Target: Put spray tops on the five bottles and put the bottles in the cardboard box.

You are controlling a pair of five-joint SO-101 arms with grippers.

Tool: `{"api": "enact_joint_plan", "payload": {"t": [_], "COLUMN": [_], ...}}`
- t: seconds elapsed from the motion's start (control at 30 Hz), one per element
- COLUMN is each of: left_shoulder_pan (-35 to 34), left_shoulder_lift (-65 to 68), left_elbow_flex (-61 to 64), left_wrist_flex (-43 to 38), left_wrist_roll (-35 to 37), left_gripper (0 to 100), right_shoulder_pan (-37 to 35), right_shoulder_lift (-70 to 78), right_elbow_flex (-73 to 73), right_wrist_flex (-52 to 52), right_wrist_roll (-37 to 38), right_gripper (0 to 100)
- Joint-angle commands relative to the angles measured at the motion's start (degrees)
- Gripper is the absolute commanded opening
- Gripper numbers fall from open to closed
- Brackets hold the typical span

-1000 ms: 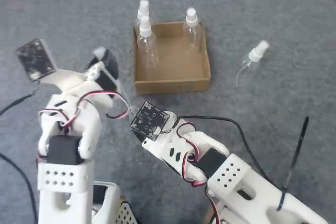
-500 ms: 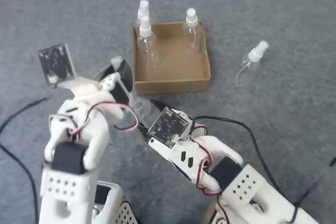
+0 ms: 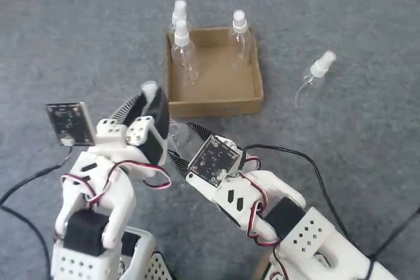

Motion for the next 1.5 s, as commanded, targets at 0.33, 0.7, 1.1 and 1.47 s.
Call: {"api": "enact_joint_plan", "payload": {"t": [0.33, 0.7, 1.1, 1.47], "left_shoulder_pan": [4.0, 2.1, -6.6, -14.4], "left_shoulder_lift": [-1.0, -1.4, -1.4, -1.3], "left_elbow_flex": [3.1, 0.9, -5.0, -1.5], "left_wrist_flex": [-1.1, -0.7, -0.7, -1.1], "left_wrist_roll": [-3.0, 0.1, 0.3, 2.6], "left_gripper": [12, 20, 20, 10], "right_shoulder_pan": [3.4, 3.4, 3.5, 3.5], "right_shoulder_lift": [-2.4, -2.4, -2.4, -2.4], "right_elbow_flex": [-1.1, -0.9, -0.8, -1.1], "right_wrist_flex": [-1.6, -1.6, -1.6, -1.5], "right_wrist_roll": [0.3, 0.3, 0.3, 0.6], "right_gripper": [0.6, 0.6, 0.6, 0.6]}}
